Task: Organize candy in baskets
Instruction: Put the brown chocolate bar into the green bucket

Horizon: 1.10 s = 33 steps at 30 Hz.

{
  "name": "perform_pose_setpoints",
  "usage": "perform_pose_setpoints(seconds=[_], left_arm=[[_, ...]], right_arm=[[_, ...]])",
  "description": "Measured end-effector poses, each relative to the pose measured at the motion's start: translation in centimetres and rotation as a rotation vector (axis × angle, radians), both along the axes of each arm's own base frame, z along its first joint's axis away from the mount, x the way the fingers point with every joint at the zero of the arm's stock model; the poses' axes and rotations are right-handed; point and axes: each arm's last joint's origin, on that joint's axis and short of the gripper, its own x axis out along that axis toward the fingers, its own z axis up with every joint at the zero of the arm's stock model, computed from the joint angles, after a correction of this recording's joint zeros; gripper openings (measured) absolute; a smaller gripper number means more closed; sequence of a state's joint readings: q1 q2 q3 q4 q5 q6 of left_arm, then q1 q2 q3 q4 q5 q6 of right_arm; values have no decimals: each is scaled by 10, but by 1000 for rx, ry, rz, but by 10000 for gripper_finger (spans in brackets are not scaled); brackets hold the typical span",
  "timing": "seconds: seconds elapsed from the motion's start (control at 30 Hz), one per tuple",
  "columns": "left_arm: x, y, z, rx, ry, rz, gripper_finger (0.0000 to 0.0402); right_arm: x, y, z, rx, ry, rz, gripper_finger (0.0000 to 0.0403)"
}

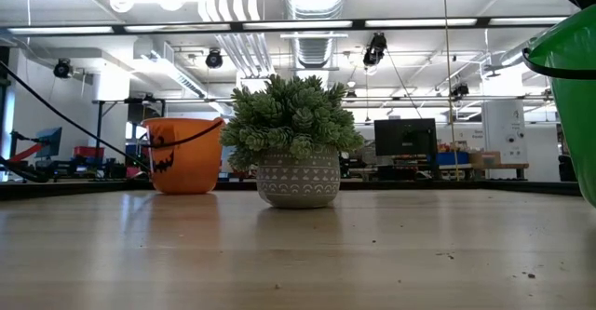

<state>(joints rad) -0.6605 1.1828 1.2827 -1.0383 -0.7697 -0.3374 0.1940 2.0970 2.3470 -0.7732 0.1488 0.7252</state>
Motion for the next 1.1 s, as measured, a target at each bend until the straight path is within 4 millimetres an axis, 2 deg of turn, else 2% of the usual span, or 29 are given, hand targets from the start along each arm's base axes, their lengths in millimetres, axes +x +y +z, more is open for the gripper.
perform_pose_setpoints(seconds=[0.3,0.83,1.1], left_arm=[[-4,3,-3,42,56,-1,185],[-6,3,-5,18,101,-29,185],[-7,4,-6,24,109,-29,185]], right_arm=[[-20,1,-5,41,195,-6,9],[-79,32,-7,148,617,-26,9],[-104,49,-1,162,729,-71,9]])
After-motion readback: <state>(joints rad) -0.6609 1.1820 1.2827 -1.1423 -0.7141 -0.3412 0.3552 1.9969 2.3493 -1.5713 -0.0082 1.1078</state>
